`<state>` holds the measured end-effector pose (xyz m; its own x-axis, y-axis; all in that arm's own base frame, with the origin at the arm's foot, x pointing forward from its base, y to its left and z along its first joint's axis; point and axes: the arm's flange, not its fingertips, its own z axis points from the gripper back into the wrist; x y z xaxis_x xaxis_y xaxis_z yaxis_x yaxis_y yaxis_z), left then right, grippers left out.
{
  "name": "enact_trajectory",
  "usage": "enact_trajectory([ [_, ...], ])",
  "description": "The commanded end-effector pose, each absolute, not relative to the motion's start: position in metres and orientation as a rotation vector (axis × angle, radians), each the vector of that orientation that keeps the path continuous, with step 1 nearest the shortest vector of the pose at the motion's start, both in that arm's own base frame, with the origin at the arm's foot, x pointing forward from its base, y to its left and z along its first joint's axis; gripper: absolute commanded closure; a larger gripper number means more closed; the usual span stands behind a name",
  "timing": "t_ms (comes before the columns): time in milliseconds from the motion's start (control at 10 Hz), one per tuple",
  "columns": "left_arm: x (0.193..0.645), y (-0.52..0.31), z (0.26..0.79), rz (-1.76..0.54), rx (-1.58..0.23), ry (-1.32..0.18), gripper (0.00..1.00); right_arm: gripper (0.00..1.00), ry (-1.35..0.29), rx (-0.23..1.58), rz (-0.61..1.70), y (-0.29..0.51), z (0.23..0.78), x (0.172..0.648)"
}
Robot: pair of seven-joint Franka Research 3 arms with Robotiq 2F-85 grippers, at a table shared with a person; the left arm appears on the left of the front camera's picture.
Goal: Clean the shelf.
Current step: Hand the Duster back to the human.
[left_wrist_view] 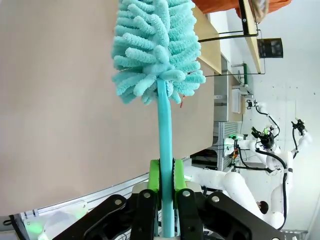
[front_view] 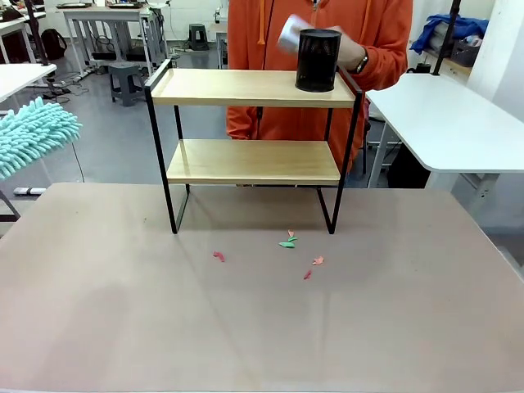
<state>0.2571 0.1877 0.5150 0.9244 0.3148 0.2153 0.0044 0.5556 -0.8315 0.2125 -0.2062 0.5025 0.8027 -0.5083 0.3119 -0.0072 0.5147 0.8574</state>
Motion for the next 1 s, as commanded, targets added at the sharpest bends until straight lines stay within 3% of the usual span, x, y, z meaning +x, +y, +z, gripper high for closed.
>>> enact_trajectory([
  [0,0.256,0.188,0.515,0.170,-0.966,-0.365,0.88,0.00,-0.610,1.006,-0.302,-0.205,0.504,0.214],
  [500,0.257,0.188,0.515,0.188,-0.970,-0.361,0.88,0.00,-0.610,1.006,-0.302,-0.205,0.504,0.214],
  [700,0.247,0.165,0.558,0.014,-1.051,-0.411,0.88,0.00,-0.585,0.996,-0.322,-0.206,0.502,0.213],
  [900,0.228,0.136,0.612,-0.223,-1.165,-0.404,0.88,0.00,-0.621,1.055,-0.196,-0.173,0.560,0.224],
])
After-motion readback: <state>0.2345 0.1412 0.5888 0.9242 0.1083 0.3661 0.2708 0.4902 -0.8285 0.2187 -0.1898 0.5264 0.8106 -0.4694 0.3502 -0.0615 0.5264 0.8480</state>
